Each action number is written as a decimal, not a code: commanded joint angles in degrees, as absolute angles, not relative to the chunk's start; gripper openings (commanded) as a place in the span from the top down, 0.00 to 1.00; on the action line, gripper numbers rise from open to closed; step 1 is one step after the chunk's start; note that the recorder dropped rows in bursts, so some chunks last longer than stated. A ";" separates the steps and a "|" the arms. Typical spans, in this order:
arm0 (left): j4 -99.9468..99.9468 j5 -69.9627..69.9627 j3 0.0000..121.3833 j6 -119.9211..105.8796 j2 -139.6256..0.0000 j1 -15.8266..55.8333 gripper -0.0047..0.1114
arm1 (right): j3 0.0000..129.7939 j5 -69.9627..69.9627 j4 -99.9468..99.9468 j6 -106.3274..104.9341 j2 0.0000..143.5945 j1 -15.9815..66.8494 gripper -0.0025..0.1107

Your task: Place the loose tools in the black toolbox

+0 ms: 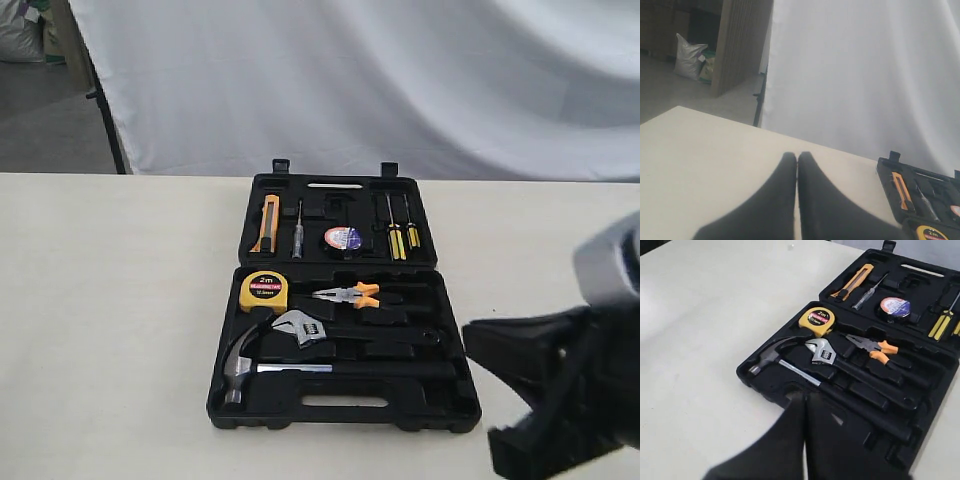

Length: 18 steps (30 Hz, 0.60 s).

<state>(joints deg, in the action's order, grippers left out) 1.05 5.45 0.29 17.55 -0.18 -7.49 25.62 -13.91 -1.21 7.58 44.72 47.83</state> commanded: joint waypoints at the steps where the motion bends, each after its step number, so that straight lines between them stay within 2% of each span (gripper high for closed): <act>1: 1.30 5.03 0.44 17.82 0.00 -8.94 0.95 | 17.91 -12.09 0.00 7.70 31.83 47.46 0.98; 10: 1.30 5.03 0.44 17.82 0.00 -8.94 0.95 | 5.20 -12.48 0.00 8.11 3.19 47.46 0.98; 18: 1.30 5.03 0.44 17.82 0.00 -8.94 0.95 | 4.12 -11.57 0.00 7.84 0.00 46.52 0.98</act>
